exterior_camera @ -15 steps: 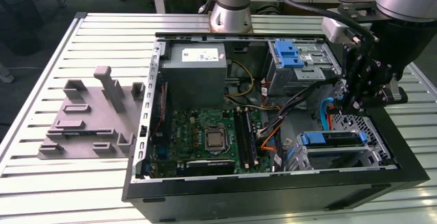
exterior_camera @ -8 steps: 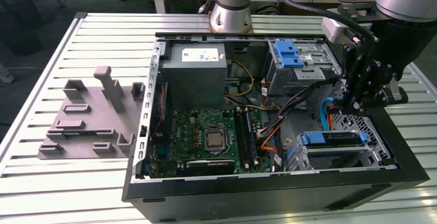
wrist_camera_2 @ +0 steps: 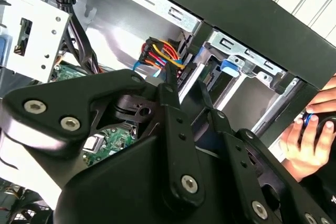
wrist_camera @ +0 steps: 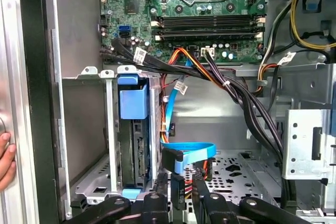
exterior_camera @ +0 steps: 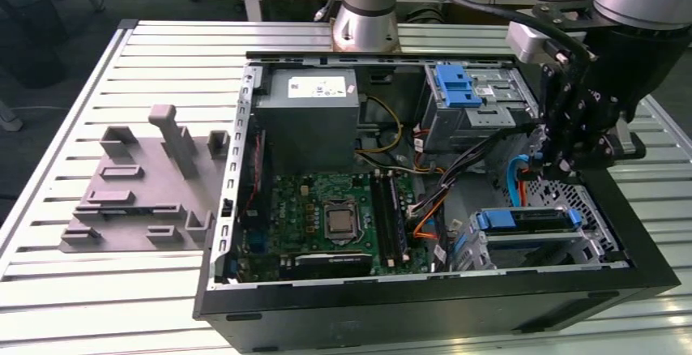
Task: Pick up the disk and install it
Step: 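Insert the first disk wire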
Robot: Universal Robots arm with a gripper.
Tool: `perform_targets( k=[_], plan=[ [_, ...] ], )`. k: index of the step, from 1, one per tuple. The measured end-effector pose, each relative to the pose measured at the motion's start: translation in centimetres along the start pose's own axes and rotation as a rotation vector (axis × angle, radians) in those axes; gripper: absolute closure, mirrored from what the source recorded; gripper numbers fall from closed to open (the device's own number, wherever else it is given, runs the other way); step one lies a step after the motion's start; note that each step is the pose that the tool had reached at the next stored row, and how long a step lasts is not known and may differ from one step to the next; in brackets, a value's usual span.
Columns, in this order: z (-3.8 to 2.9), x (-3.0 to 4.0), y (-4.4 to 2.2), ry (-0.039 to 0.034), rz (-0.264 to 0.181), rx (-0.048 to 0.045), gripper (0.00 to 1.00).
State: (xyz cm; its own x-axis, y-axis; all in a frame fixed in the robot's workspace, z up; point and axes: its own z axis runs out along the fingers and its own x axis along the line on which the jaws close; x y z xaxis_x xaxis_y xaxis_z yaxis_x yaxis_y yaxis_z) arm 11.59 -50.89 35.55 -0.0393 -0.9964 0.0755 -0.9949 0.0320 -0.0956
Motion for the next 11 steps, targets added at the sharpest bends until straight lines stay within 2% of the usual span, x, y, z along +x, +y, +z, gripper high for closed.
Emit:
perform_targets(
  k=[3,7,10,11],
  plan=[
    [0.07,-0.07,0.01,0.0119,-0.001,0.0005,0.68],
    [0.25,-0.15,0.03,0.0237,-0.002,0.0009,0.68],
    [0.3,-0.22,0.04,0.0295,-0.003,0.0012,0.69],
    [0.3,-0.25,0.04,0.0299,-0.003,0.0012,0.76]
  ],
)
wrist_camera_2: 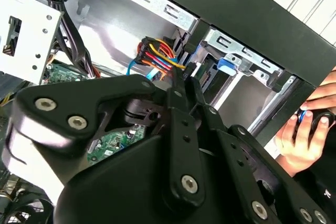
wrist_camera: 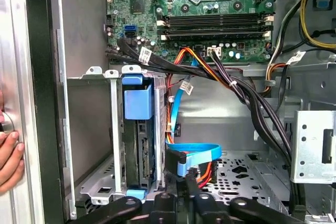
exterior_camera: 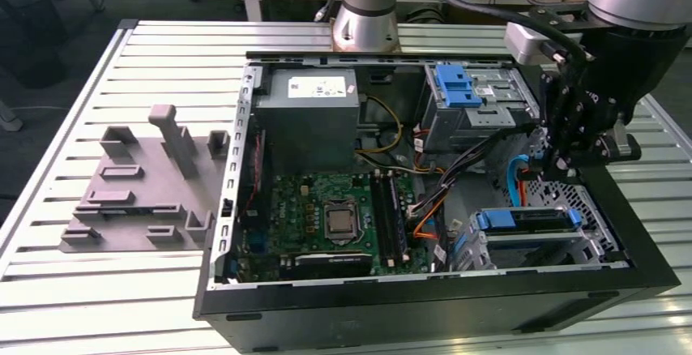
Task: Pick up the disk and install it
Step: 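Insert the first disk wire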
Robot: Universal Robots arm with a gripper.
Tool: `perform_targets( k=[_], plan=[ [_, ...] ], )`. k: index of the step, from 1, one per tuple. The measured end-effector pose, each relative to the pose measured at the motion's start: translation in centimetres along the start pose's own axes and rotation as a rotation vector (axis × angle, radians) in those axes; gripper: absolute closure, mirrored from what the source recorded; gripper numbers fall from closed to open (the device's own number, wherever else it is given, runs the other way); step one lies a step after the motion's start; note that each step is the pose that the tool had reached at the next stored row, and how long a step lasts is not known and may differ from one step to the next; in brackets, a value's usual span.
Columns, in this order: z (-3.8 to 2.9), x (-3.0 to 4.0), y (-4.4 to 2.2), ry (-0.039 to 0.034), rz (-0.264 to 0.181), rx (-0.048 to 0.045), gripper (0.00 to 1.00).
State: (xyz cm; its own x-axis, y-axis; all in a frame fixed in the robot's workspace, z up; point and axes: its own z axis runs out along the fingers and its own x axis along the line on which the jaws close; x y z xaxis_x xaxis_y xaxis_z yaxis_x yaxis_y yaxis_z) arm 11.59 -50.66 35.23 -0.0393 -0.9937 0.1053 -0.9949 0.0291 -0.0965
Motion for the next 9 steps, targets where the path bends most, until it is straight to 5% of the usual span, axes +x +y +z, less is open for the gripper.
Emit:
perform_targets(
  k=[6,9],
  plan=[
    [0.0,-0.02,-0.05,0.0001,0.0,-0.0039,0.83],
    [0.06,0.0,-0.06,-0.0001,-0.002,-0.0217,0.83]
  ],
)
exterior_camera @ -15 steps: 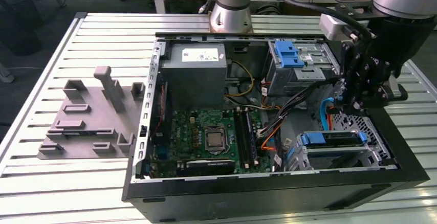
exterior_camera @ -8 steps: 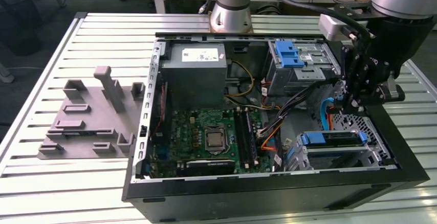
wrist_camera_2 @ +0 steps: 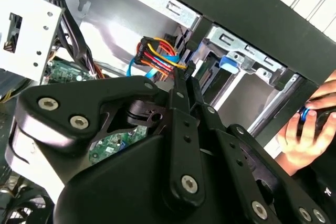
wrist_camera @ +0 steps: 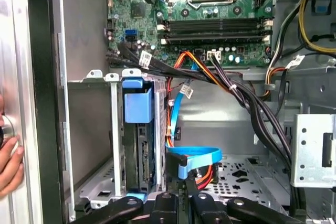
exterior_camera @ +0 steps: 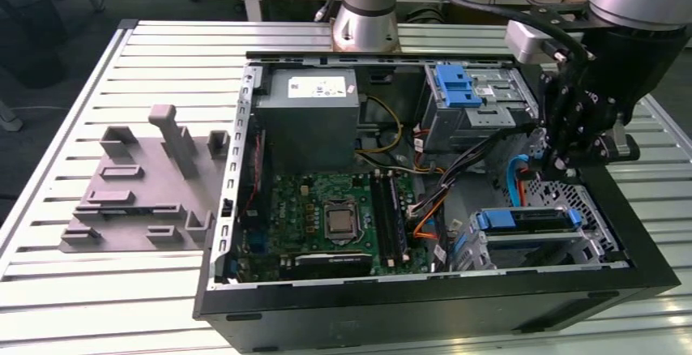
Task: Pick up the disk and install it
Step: 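Insert the first disk wire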
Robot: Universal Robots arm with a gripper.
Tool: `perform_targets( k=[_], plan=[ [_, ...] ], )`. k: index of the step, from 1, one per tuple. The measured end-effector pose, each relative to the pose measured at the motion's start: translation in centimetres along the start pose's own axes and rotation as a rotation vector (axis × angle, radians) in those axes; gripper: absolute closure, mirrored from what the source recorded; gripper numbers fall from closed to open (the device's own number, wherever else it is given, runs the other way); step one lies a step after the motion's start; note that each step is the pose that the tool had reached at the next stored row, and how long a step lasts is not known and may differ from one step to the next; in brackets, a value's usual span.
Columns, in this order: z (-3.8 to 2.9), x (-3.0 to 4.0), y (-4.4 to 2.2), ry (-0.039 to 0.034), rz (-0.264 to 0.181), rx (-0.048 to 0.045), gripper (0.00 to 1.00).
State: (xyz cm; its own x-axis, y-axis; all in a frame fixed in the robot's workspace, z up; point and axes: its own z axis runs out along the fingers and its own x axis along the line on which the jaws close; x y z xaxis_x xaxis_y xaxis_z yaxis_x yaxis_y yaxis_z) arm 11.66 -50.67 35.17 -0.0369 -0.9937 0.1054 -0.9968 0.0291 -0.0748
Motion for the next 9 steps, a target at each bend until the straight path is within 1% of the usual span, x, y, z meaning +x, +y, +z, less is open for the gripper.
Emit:
perform_targets(
  k=[1,3,4,6,9],
  plan=[
    [0.02,0.04,0.0,-0.0011,0.0,-0.005,0.83],
    [0.12,0.15,0.01,-0.0057,-0.001,-0.0135,0.83],
    [0.17,0.24,0.01,-0.0072,-0.001,-0.0163,0.83],
    [0.33,0.55,0.01,-0.0098,-0.001,-0.0194,0.83],
    [0.65,1.23,0.0,-0.014,-0.001,-0.0225,0.83]
  ],
)
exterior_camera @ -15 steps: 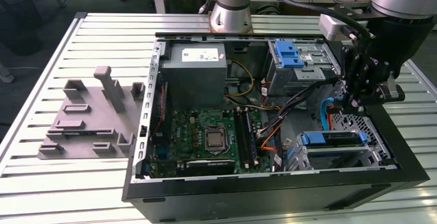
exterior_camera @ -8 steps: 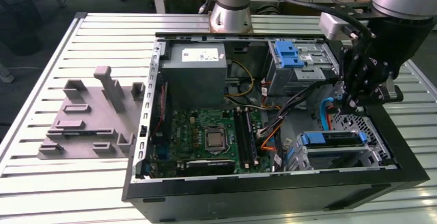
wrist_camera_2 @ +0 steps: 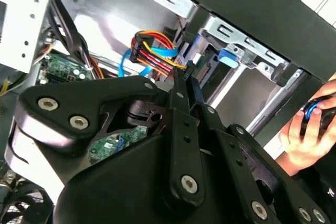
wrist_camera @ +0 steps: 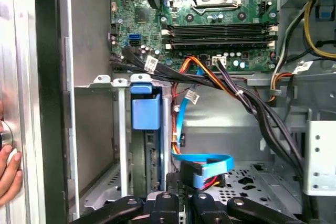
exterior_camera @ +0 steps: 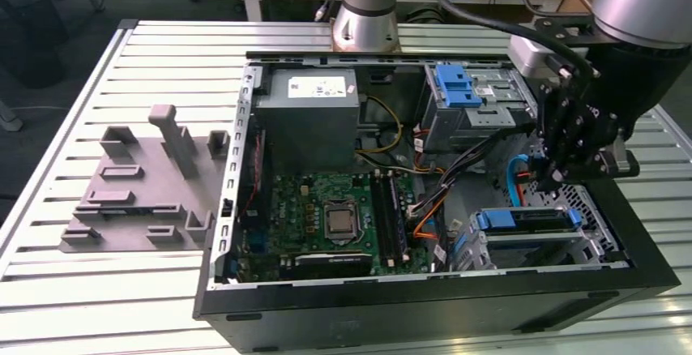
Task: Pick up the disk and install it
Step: 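Insert the first disk wire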
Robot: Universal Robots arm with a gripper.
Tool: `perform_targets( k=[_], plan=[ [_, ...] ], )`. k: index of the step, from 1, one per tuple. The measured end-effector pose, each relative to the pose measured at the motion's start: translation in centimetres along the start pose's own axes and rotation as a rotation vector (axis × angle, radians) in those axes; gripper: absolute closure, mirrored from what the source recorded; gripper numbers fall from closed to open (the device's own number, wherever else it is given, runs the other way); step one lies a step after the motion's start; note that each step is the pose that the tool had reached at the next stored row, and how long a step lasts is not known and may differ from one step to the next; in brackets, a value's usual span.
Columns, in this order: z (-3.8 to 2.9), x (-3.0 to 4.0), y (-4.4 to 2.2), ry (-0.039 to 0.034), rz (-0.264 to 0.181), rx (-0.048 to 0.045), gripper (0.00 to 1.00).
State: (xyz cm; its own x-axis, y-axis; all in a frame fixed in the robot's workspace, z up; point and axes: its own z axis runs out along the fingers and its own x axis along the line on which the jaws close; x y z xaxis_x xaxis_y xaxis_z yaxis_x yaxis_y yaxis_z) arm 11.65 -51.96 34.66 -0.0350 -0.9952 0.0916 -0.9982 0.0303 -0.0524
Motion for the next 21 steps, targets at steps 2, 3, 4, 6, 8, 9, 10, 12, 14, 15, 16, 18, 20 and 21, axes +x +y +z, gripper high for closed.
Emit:
perform_targets(
  k=[2,3,4,6,8,9,10,12,14,15,16,18,20,21],
  plan=[
    [0.14,0.43,-0.01,-0.0024,0.0,-0.0013,0.83],
    [0.16,0.51,-0.01,-0.0029,0.0,-0.0013,0.83],
    [0.16,0.51,-0.01,-0.003,0.0,-0.0014,0.83],
    [0.17,0.5,0.0,-0.0029,0.0,-0.0014,0.83],
    [0.22,0.5,0.0,-0.0031,0.0,-0.0016,0.83],
    [0.27,0.54,0.01,-0.003,0.0,-0.0022,0.83],
    [0.34,0.68,0.01,-0.003,0.001,-0.0024,0.83],
    [0.53,1.12,0.01,-0.0029,0.002,-0.0025,0.83],
    [0.71,1.41,0.0,-0.0027,0.003,-0.0028,0.83],
    [0.81,1.42,0.0,-0.003,0.004,-0.003,0.83],
    [0.86,1.42,0.01,-0.0029,0.005,-0.0036,0.83],
    [0.96,1.46,0.01,-0.0023,0.01,-0.0051,0.83],
    [1.08,1.51,0.01,-0.0018,0.021,-0.0062,0.83],
    [1.13,1.53,0.02,-0.0016,0.025,-0.0066,0.83]
  ],
)
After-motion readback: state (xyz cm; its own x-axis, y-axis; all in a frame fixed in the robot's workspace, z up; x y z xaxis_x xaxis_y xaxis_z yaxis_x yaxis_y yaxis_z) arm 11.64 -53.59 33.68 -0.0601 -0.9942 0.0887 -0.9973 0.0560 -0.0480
